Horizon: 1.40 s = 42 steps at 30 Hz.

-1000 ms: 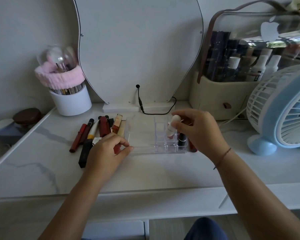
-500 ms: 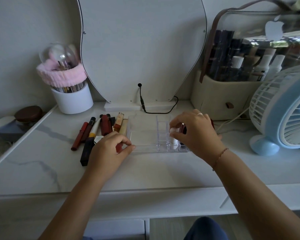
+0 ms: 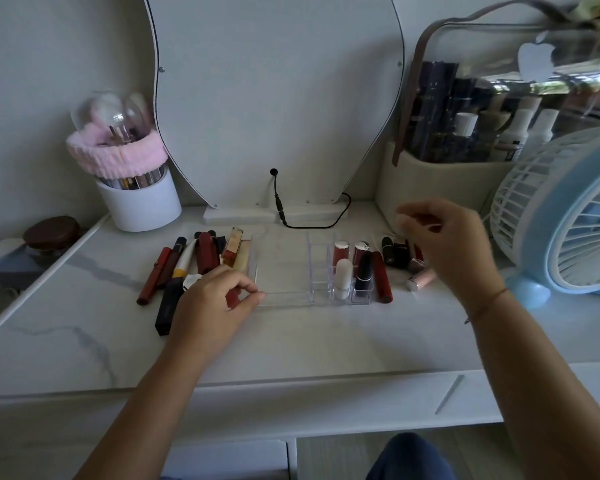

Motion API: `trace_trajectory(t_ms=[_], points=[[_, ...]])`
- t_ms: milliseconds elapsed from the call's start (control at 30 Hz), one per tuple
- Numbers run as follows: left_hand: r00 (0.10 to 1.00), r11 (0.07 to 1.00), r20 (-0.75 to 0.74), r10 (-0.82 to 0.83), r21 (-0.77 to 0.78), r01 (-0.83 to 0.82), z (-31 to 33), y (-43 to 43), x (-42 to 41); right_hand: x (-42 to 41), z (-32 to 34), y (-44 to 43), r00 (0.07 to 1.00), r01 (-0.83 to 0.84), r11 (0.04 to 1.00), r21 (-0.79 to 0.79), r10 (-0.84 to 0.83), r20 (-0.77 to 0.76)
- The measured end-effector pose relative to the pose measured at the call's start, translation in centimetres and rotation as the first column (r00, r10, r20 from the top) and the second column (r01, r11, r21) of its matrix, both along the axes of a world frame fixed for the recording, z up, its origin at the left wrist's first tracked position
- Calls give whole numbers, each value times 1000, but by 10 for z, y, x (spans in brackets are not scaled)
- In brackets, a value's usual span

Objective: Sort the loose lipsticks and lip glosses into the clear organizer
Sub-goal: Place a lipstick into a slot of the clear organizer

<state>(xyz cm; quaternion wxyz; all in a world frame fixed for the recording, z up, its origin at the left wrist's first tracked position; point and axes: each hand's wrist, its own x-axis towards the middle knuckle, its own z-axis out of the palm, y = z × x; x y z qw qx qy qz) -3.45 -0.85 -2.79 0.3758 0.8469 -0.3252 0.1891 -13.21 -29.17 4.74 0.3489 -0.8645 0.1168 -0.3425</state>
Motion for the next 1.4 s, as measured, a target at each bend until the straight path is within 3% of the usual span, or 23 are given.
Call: trace_trajectory(t_ms=[67,167,300,433,533,867,1167,1400], points=[[1000,1000,-9,10,-1,-10,0,-1,0,-3,-7,-23,994,110,991,77,-107,-36],[1000,1000,-19,16,-13,-16,0,-2,0,1,-27,-47,954,204,974,103,-174,-245],[1000,1000,-17,20,-13,-20,0,-2,-1,17,-45,-60,899,225,967,123,-157,-409],[999,1000,-26,26,-9,-26,0,-1,0,34,-49,-63,838,234,972,31,-186,-512],[999,1000,-23,27,-5,-27,0,-1,-1,39,-55,-62,825,238,971,-13,-209,-525],[1000,1000,-16,24,-3,-24,0,-1,-1,37,-60,-66,861,293,954,66,-233,-452],[999,1000,-19,27,-10,-27,-1,-1,-1,52,-45,-48,876,149,968,-203,-225,-427],[999,1000,-27,21,-10,-21,-2,-1,1,84,-35,-33,746,77,897,-435,-341,-572]])
